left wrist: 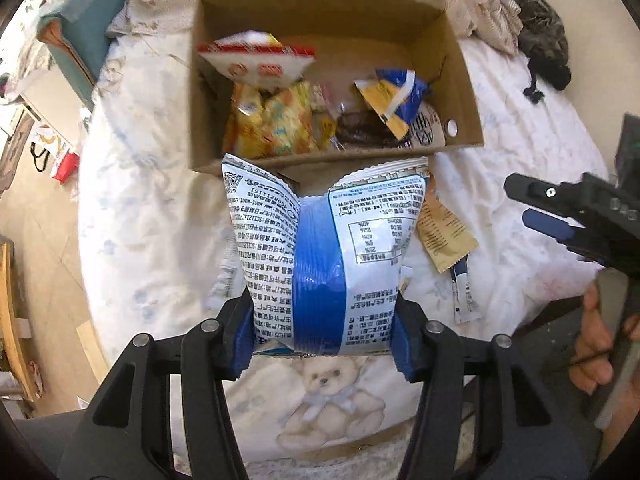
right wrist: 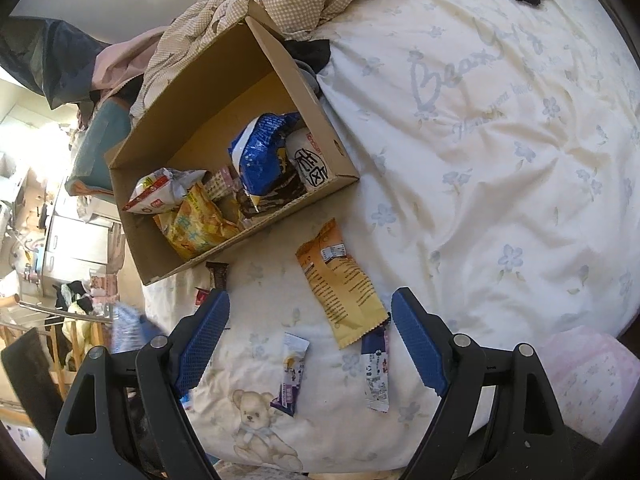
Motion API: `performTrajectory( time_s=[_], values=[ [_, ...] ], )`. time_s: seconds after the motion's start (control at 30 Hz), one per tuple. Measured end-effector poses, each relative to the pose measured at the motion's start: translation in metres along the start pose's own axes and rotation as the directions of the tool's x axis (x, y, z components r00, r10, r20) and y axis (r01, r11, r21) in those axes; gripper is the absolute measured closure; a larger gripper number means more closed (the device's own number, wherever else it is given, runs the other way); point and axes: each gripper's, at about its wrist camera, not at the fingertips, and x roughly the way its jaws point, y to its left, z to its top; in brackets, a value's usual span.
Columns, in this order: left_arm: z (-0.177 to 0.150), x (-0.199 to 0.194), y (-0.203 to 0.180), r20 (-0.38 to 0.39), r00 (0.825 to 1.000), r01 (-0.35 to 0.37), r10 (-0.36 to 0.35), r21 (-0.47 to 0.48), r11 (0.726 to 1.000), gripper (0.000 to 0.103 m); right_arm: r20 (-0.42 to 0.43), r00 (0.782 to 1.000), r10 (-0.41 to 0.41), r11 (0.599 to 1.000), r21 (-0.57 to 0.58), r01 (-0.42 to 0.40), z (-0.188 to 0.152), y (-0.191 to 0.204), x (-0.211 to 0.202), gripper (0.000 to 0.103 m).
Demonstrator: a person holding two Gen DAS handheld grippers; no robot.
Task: Organize snacks
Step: 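Grasp the white bag with blue band with left while right grasps small blue-white bar, then carry both held snacks over the box and open both grippers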
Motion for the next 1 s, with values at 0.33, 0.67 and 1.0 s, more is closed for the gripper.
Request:
performTrajectory(
  time_s=[0.33, 0.67, 1.0],
  values=[
    [-0.003, -0.017, 0.062, 0.031, 0.993, -0.107, 0.112, -0.145, 0.984, 0.052, -0.092, 0.994, -0.056, 0.997, 0.051, 0.061, -0.008, -0.019, 0.016, 0.017],
    [-0.006, -0.009, 0.062, 0.028, 0.997, -0.065, 0.072, -0.19, 0.98, 0.052, -0.29, 0.885, -0.363, 0.911, -0.308, 0.273, -0.049, 0.018, 0.095, 0.048],
    [-0.006, -0.009, 0.06, 0.026, 0.999, -0.039, 0.045, -0.2, 0.979, 0.052, -0.262, 0.875, -0.407, 0.847, -0.467, 0.254, -0.07, 0.041, 0.095, 0.083]
  ],
)
